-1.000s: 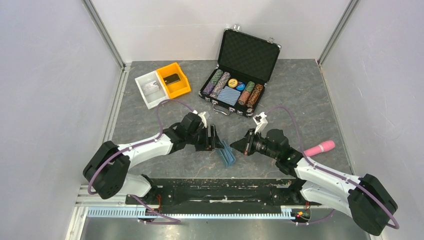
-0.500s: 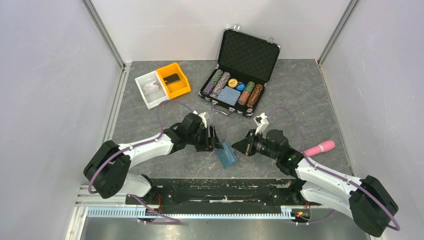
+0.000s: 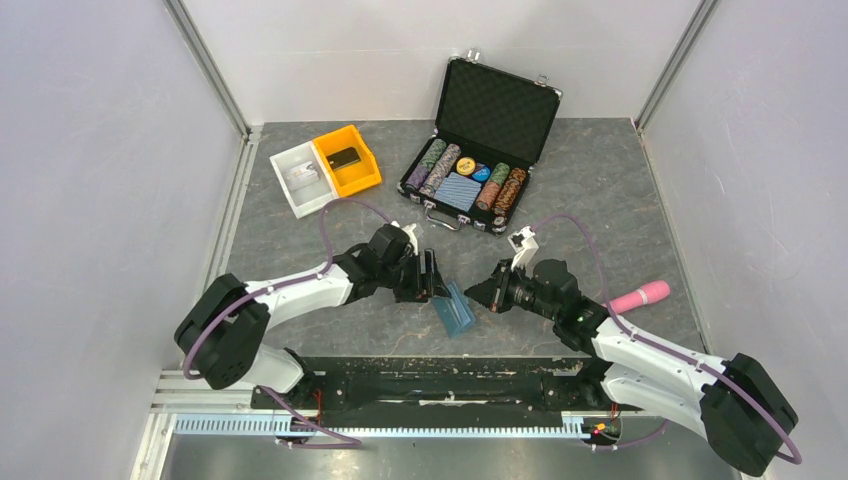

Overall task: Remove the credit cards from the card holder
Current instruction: Open the card holder at the center of the board.

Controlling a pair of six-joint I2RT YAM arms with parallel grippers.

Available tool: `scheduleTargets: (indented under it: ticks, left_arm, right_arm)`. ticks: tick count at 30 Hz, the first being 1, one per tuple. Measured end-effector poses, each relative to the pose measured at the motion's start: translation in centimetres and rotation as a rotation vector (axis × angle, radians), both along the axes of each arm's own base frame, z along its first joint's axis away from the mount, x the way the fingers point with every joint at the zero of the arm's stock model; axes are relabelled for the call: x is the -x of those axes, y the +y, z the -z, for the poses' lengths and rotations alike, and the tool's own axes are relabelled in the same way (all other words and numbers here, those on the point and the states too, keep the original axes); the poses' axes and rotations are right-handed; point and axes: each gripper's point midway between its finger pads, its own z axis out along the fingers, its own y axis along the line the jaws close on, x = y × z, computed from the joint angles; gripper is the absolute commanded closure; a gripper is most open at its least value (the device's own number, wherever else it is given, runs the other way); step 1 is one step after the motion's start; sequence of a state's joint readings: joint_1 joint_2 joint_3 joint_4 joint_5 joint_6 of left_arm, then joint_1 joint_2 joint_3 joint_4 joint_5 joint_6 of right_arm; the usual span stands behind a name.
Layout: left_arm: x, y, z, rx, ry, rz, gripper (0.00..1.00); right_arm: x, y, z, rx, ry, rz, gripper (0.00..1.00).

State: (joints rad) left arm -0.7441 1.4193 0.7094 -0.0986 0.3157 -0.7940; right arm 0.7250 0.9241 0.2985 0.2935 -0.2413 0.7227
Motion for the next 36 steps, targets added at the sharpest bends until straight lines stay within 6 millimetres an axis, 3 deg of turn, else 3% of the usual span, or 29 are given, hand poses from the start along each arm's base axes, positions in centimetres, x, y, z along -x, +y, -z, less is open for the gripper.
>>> scheduleTargets:
  ticks: [8, 15, 21, 27, 32, 36]
  left_arm:
    - [0.4, -0.2, 0.8, -0.016, 0.017, 0.011, 0.29]
    - [0.5, -0.2, 0.8, -0.018, 0.020, 0.016, 0.23]
    - [0.0, -0.7, 0.3, -0.010, 0.010, 0.016, 0.30]
    - [0.1, -0.7, 1.0, -0.025, 0.026, 0.018, 0.45]
    - [0.1, -0.7, 0.8, -0.028, 0.029, 0.019, 0.83]
    - [0.1, -1.0, 0.2, -0.025, 0.029, 0.028, 0.98]
  right_arm:
    - [0.1, -0.2, 0.5, 0.019, 0.006, 0.000, 1.00]
    - [0.1, -0.3, 0.6, 0.027, 0.005, -0.002, 1.00]
    - [0.2, -0.3, 0.6, 0.028, 0.006, -0.002, 1.00]
    - [0.0, -0.6, 1.0, 0.053, 0.000, 0.007, 1.00]
    - [-0.2, -1.3, 1.9, 0.111, -0.004, 0.023, 0.98]
    - [-0.6, -1.9, 2.4, 0.168, -0.019, 0.039, 0.89]
